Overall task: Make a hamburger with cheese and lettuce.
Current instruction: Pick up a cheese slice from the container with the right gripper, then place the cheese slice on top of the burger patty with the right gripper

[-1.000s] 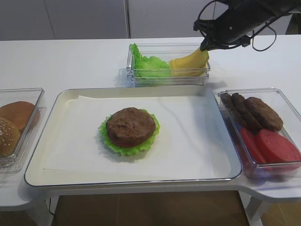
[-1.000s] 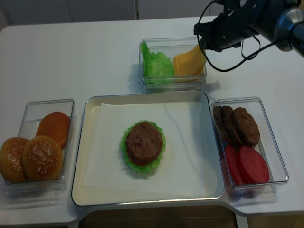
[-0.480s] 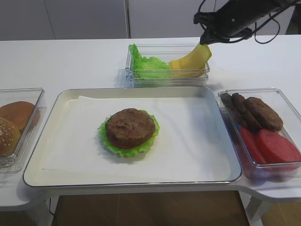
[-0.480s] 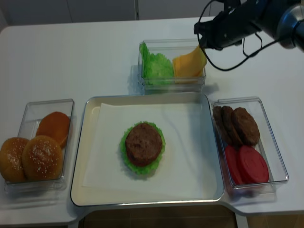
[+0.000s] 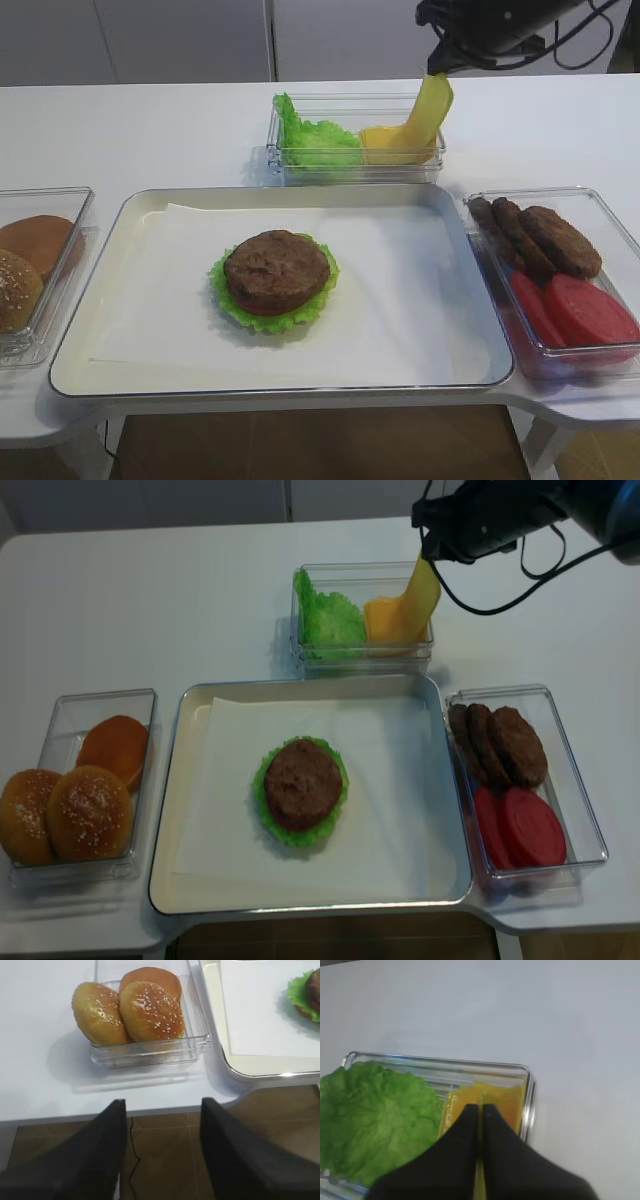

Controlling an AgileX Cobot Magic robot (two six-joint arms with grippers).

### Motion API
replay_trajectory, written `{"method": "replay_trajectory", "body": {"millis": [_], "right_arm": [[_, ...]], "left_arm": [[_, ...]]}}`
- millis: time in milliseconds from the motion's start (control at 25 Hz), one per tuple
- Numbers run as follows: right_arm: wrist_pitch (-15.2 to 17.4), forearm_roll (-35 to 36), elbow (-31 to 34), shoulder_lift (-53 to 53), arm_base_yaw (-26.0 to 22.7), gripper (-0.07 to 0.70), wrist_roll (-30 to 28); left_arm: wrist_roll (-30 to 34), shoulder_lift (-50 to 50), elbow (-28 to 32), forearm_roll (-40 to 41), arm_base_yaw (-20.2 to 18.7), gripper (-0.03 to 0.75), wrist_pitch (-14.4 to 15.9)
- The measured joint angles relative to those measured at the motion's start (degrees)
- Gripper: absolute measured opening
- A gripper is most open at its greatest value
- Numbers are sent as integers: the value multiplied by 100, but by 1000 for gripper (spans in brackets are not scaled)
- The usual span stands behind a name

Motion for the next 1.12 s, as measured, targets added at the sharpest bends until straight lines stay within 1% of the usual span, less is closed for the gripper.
{"method": "replay_trajectory", "body": {"millis": [400,680,840,960,1120], "right_arm": [[636,98,0,-1216,0,5,34],[1225,122,0,-2101,0,4,396],[1494,122,0,-2499,14,4,654],[1540,-18,214,-2792,227,5,804],[1639,-402,717,-3157,755,4,952]], "left_arm": [[0,0,0,0,0,358,0],[0,0,0,0,0,358,0],[0,0,0,0,0,358,0],[0,0,0,0,0,358,0],[0,0,0,0,0,358,0]]}}
